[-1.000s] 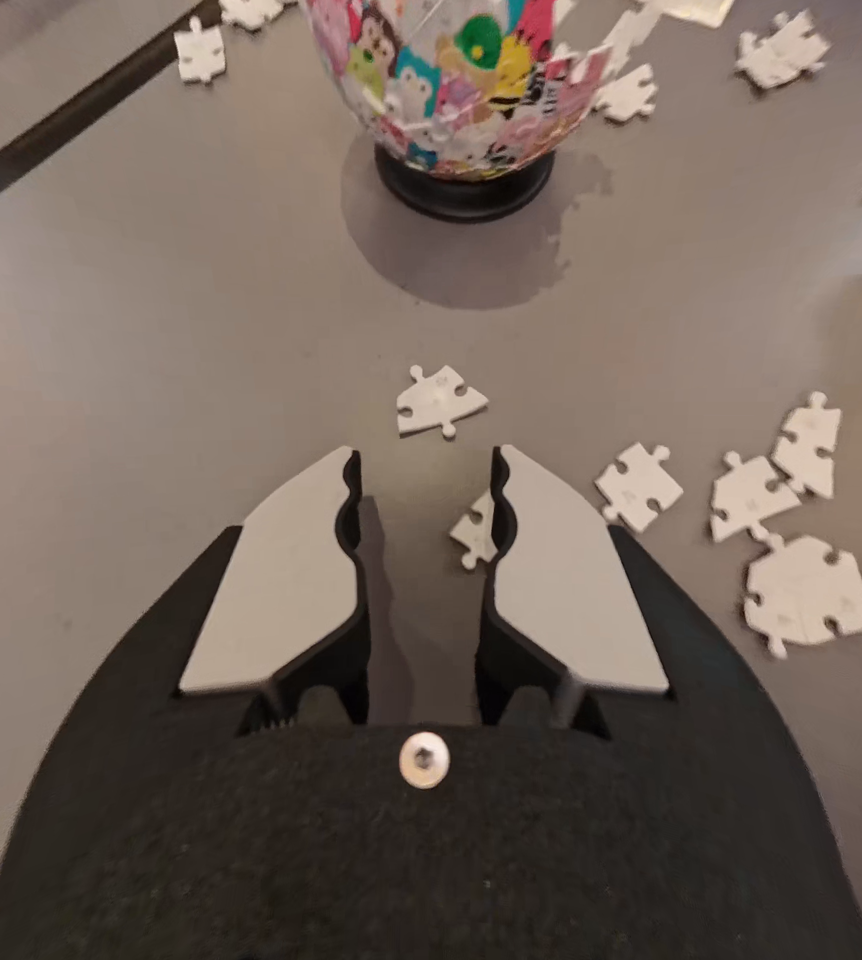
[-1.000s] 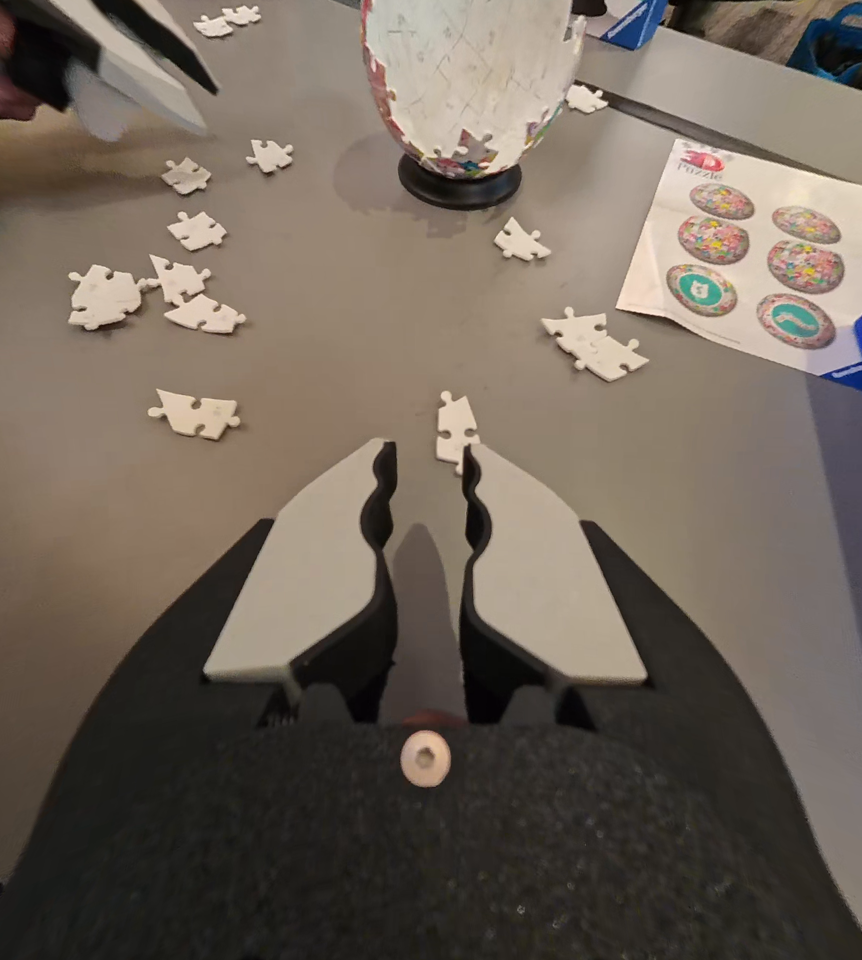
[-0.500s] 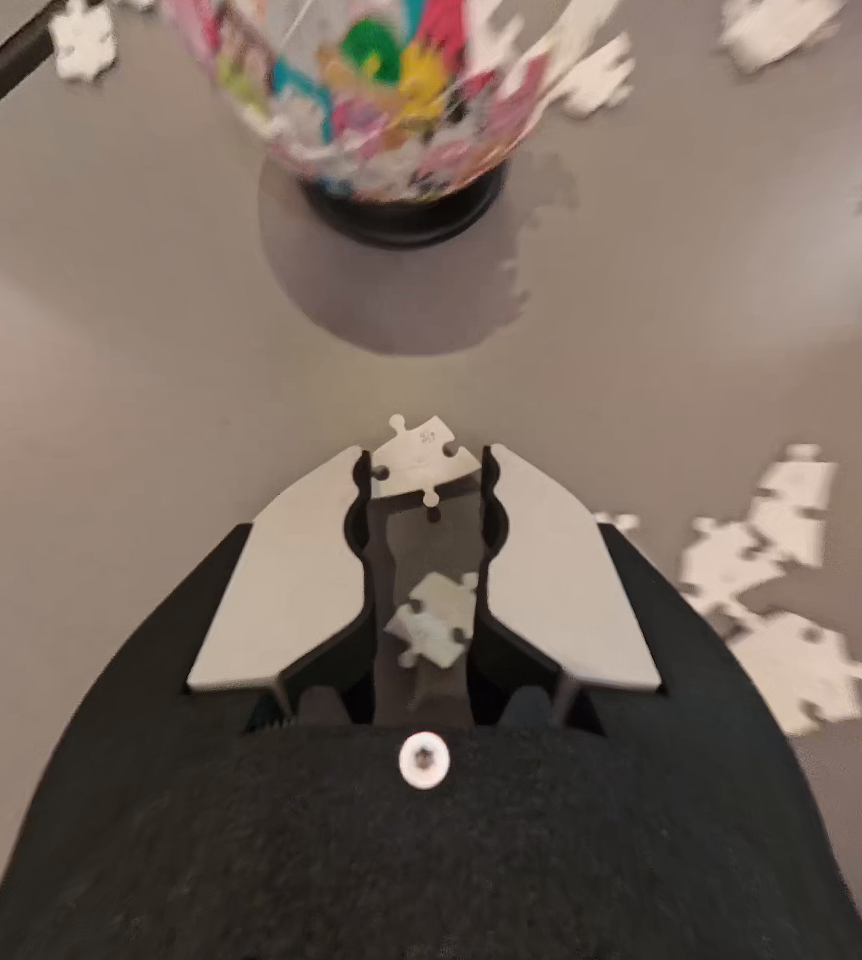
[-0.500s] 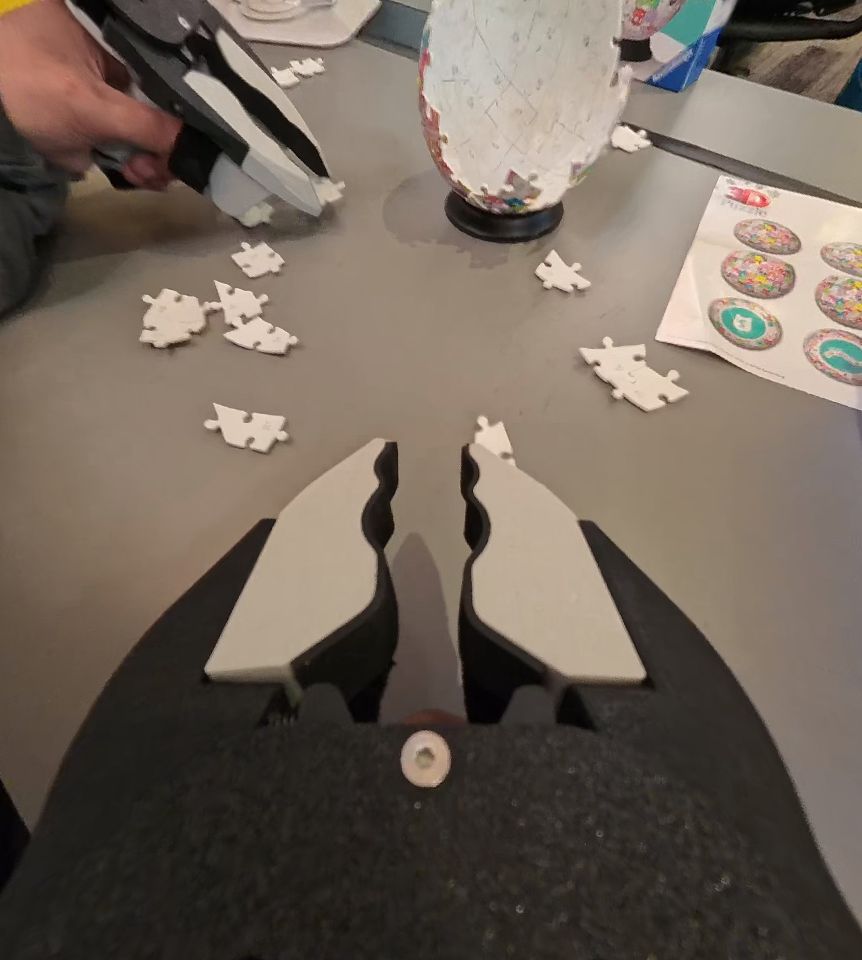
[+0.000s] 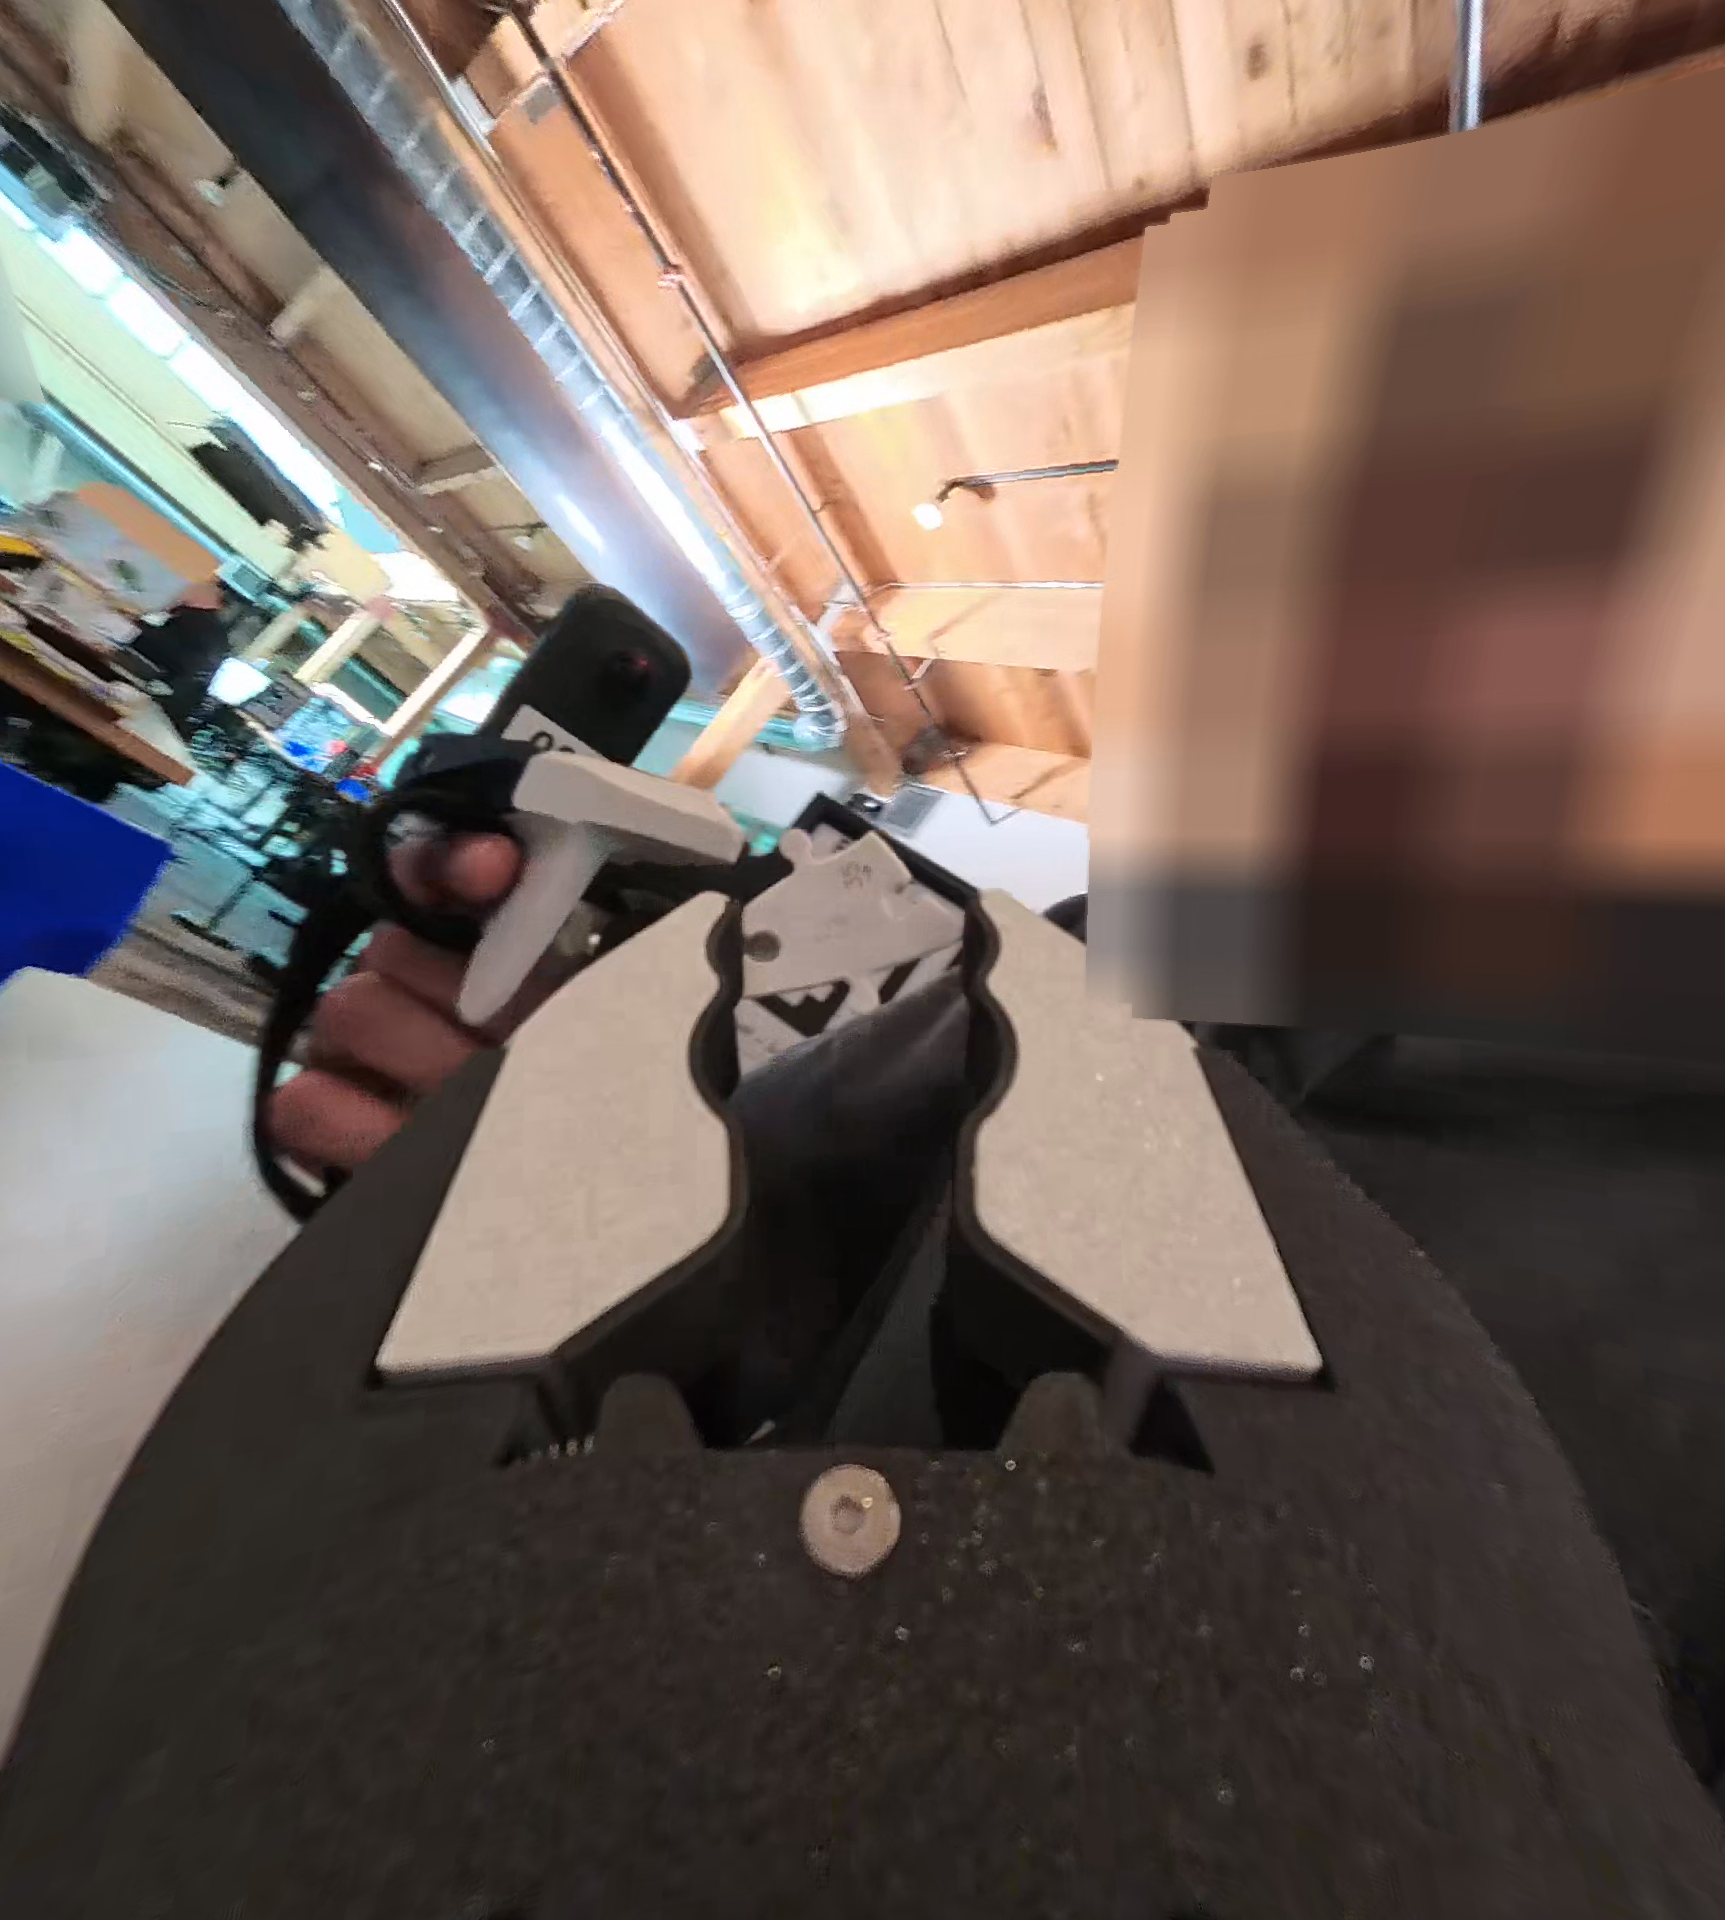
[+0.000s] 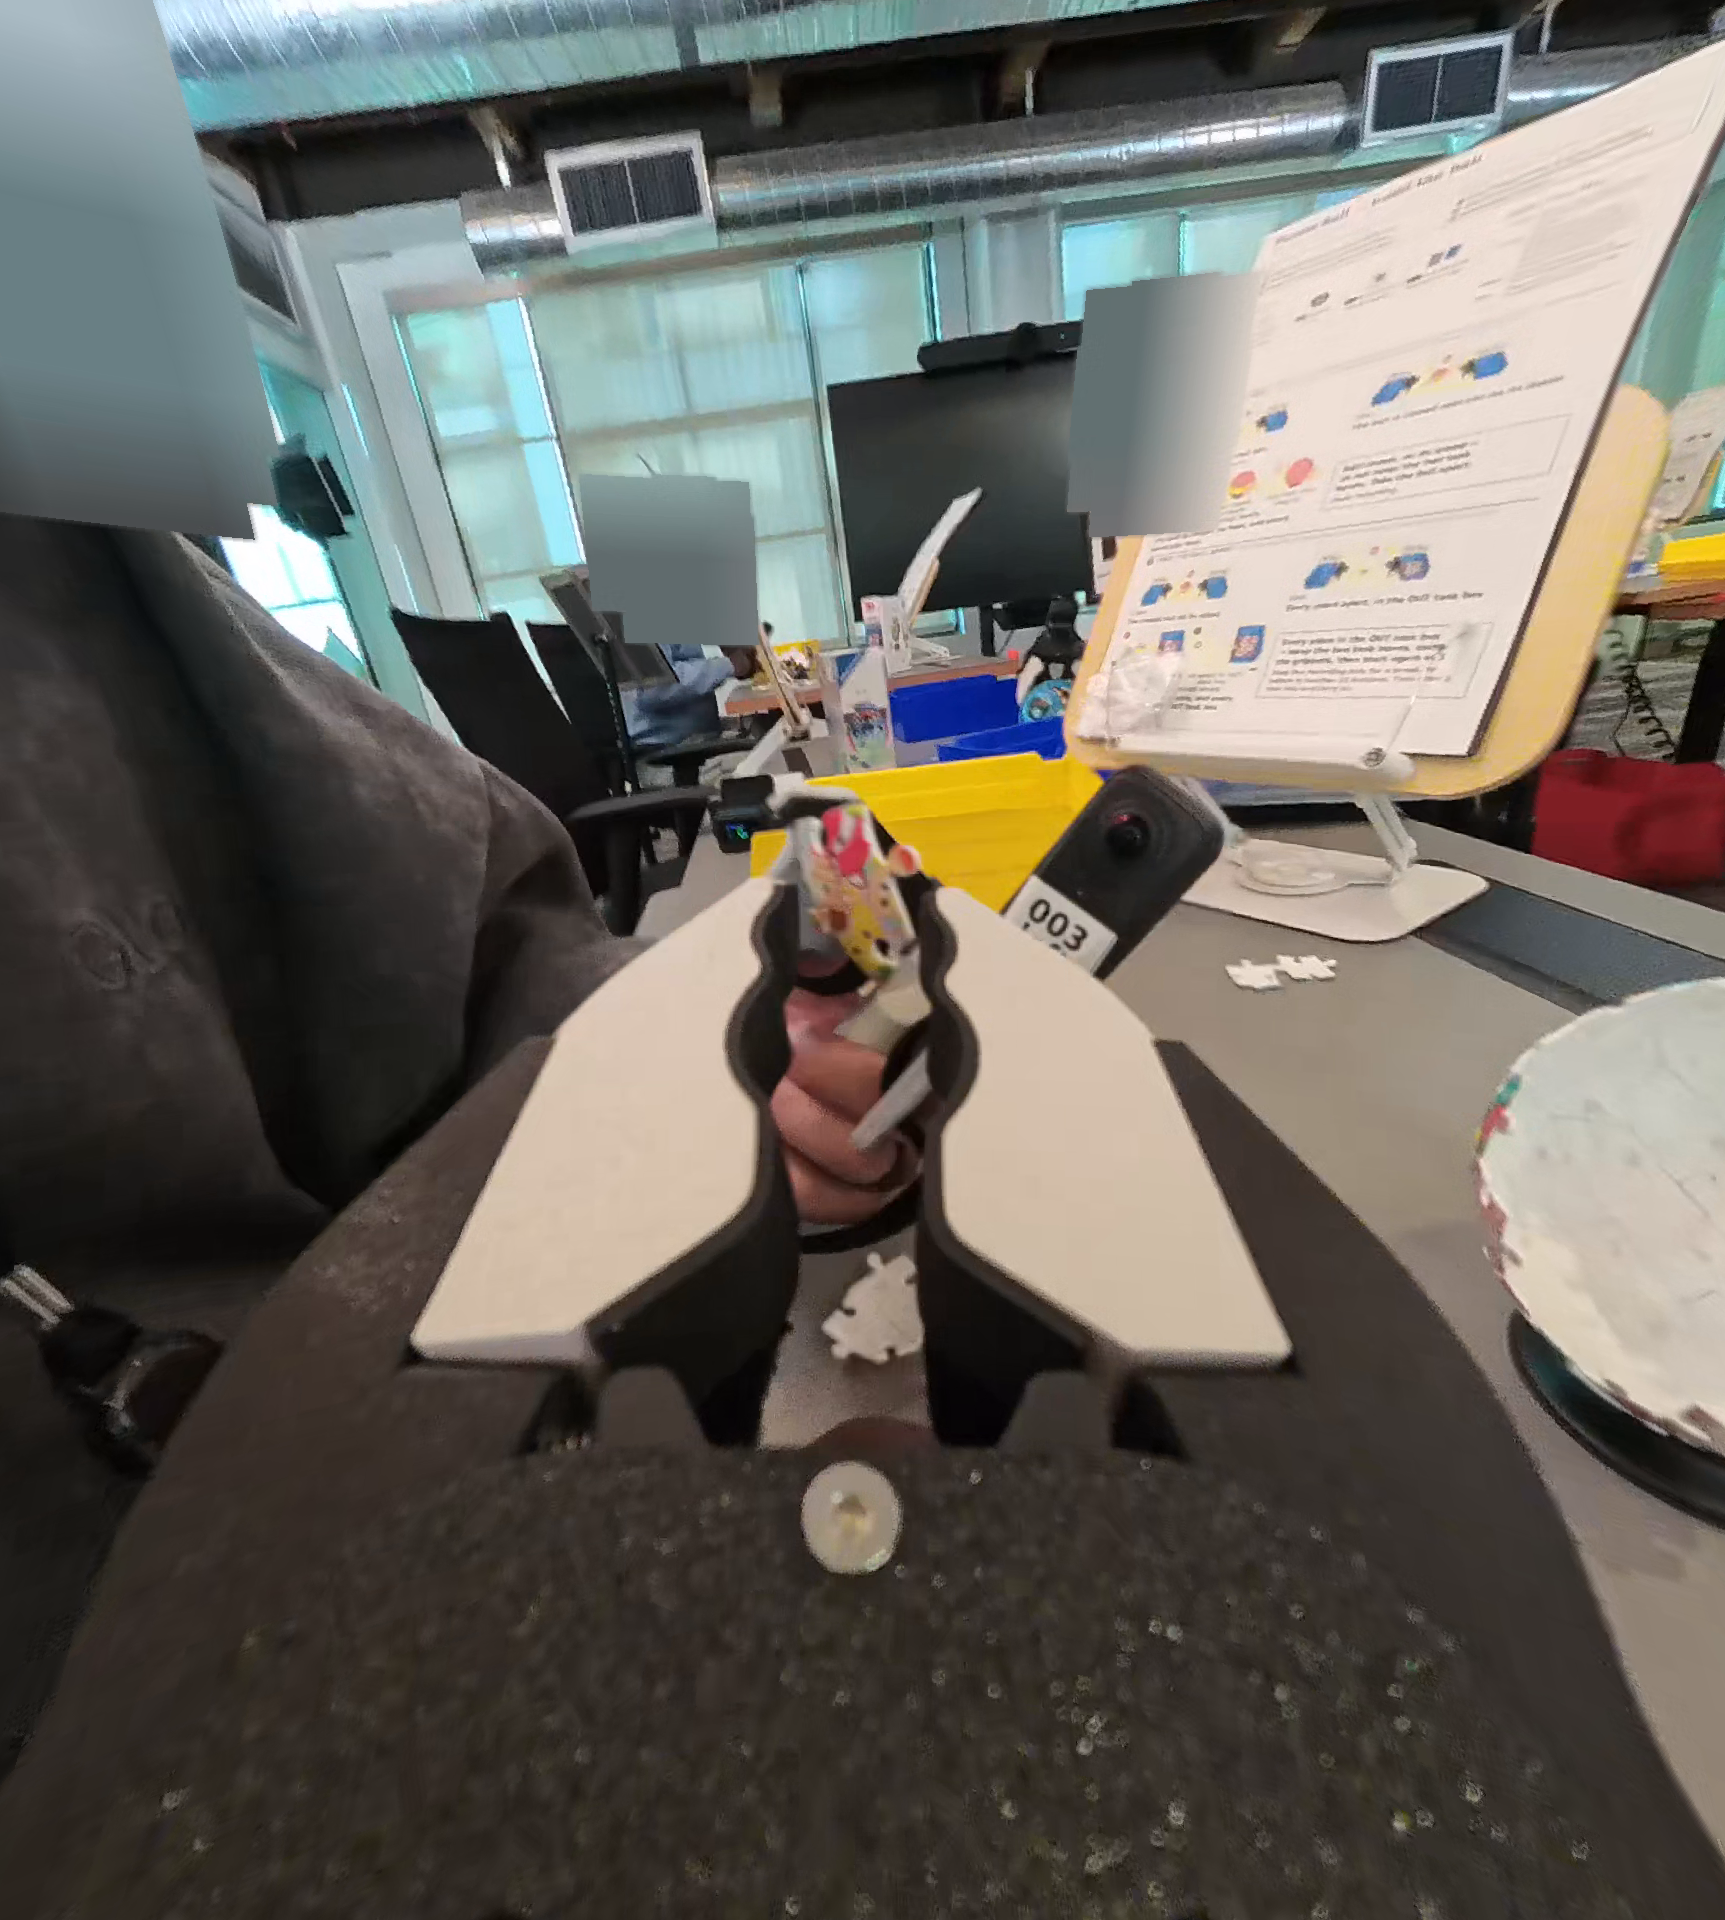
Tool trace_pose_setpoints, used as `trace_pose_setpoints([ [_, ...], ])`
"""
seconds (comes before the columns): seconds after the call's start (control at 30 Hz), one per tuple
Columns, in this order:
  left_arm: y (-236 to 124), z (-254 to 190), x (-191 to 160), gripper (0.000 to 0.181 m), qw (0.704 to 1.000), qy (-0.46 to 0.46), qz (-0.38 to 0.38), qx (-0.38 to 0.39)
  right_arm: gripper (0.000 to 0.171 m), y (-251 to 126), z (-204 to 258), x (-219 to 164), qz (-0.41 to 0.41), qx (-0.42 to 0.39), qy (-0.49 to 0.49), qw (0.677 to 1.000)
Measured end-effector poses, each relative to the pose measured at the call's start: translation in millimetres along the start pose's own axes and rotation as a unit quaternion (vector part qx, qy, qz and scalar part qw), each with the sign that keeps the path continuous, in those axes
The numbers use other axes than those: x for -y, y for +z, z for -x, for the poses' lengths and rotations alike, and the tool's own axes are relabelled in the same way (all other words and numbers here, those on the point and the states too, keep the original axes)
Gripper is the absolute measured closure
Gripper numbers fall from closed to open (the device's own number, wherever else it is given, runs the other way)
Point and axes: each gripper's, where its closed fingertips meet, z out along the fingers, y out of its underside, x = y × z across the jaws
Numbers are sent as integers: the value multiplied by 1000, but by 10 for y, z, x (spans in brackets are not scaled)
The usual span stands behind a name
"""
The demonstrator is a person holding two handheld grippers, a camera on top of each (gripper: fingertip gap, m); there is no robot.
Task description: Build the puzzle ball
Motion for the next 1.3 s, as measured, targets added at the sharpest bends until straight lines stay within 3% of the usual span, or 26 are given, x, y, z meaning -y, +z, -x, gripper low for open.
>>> trace_pose_setpoints([
  [0.13,116,21,-147,141,999,-32,12,-25,148,-28,44,-44,-3,6,-12,1000],
  [0.3,108,98,-163,142,997,-77,8,-29,166,-97,141,-91,23,16,-43,999],
  [0.37,-3,205,-145,139,997,-74,25,26,170,-158,52,-99,48,-13,-39,998],
  [0.43,-154,343,-193,134,987,4,83,140,170,-231,-49,-220,120,-42,-33,991],
  [0.5,-273,424,-256,139,951,108,162,240,170,-303,-141,-399,215,-79,-62,971],
  [0.6,-307,459,-348,150,886,224,258,315,170,-289,-78,-579,310,-68,-78,945],
  [0.7,-334,489,-496,161,828,291,332,345,169,-249,17,-727,373,-47,-87,922],
  [0.77,-372,525,-606,175,801,314,368,354,169,-197,81,-758,382,-31,-90,919],
  [0.83,-405,552,-640,177,782,336,380,361,169,-171,84,-773,384,-30,-90,918],
  [1.1,-307,390,-435,179,856,320,264,309,160,-104,30,-371,199,-38,-31,979],
  [1.3,-325,423,-382,179,847,363,240,305,167,-91,-29,-391,225,-97,-111,963],
])
